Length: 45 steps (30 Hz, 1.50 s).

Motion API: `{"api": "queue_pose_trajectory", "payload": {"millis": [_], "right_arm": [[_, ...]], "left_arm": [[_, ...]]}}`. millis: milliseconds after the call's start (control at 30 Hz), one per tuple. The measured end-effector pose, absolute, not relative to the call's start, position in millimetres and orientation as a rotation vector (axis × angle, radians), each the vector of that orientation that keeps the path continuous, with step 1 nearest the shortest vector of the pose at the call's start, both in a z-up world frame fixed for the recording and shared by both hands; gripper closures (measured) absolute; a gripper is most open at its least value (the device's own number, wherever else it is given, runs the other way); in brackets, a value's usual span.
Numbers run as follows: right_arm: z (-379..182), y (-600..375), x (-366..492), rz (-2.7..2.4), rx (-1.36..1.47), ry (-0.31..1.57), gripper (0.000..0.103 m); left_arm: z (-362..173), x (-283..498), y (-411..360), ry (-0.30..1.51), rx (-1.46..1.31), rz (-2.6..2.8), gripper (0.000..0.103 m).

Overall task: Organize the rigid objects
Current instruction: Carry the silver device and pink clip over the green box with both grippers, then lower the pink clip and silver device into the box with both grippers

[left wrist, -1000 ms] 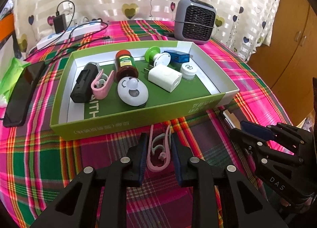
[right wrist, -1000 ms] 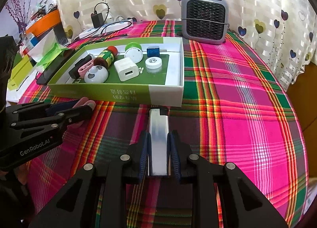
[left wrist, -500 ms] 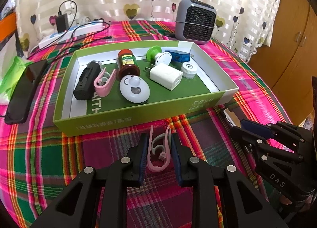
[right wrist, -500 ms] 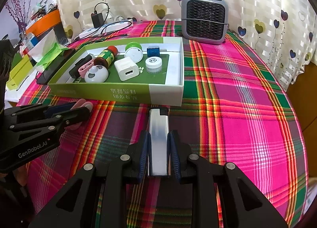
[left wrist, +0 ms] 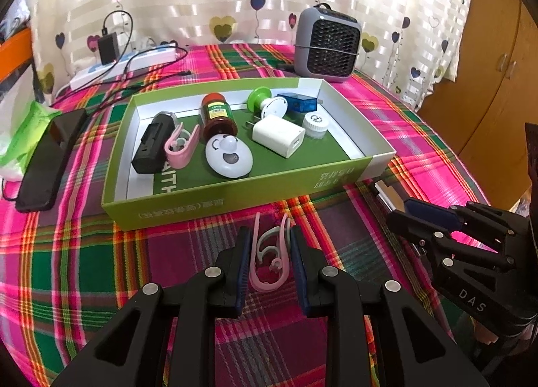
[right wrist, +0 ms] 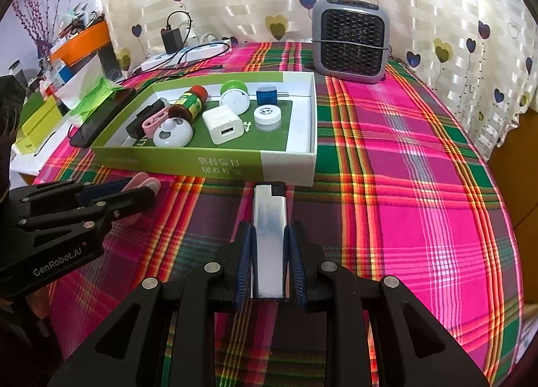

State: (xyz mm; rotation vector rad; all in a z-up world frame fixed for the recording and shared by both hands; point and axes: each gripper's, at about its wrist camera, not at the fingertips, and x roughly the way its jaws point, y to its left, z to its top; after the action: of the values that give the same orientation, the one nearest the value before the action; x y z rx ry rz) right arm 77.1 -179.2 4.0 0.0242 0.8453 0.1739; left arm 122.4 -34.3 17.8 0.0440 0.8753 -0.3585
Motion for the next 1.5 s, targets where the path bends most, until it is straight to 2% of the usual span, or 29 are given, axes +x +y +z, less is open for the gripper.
{"api": "queue_pose_trajectory", "payload": {"millis": [767,1500], "right_arm": [[34.6,-171.5,87.9,0.201,0.007,0.755,0.079],[38.6,-172.0,130.7,0.246,0.023,0.747,0.079]], "left_arm": [[53.3,121.6,-31.9,0.773,0.035,-0.366,0.081],[51.4,155.2,-25.9,0.767,0.009,-0.338,0.081]]}}
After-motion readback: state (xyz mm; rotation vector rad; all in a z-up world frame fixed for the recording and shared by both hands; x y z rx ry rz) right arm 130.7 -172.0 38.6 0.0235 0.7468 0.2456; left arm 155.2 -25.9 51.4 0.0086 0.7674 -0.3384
